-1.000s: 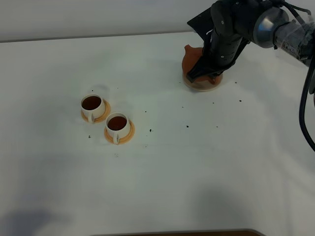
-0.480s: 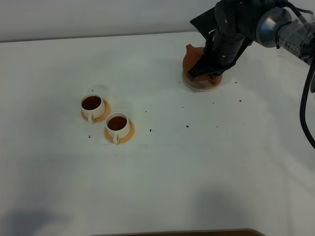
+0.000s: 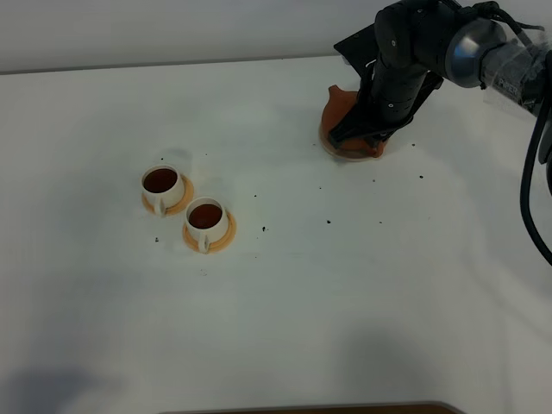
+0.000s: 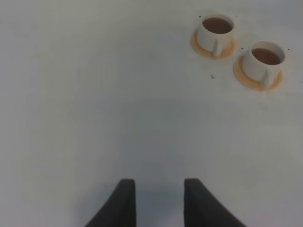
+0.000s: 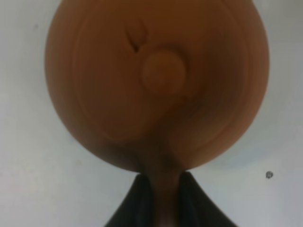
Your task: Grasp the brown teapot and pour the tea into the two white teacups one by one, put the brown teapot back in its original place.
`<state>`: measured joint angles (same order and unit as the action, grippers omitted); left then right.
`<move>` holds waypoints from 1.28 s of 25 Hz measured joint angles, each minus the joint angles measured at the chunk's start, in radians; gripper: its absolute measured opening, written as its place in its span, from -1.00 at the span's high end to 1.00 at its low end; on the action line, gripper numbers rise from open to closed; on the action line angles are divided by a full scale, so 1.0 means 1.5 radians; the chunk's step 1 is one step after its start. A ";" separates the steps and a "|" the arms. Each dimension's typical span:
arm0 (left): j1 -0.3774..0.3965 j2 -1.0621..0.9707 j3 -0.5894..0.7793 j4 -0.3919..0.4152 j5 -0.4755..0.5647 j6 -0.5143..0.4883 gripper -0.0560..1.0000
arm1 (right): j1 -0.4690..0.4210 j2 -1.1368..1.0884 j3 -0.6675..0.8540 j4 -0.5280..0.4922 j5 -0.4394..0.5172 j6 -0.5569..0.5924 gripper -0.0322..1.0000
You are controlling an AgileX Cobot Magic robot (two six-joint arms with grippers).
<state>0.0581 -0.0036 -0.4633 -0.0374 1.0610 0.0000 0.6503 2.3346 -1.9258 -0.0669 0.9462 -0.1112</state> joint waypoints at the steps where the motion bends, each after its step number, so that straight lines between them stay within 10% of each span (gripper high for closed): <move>1: 0.000 0.000 0.000 0.000 0.000 0.000 0.34 | 0.000 0.000 0.000 0.000 0.001 0.002 0.68; 16: 0.000 0.000 0.000 0.000 0.000 0.000 0.34 | 0.000 -0.015 -0.002 -0.001 0.093 0.020 -0.17; 32: 0.000 0.000 0.000 0.000 0.000 0.000 0.34 | 0.001 -0.342 0.255 0.095 0.177 0.011 0.01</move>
<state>0.0581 -0.0036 -0.4633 -0.0374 1.0610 0.0000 0.6510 1.8216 -1.5427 0.0753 1.2120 -0.0953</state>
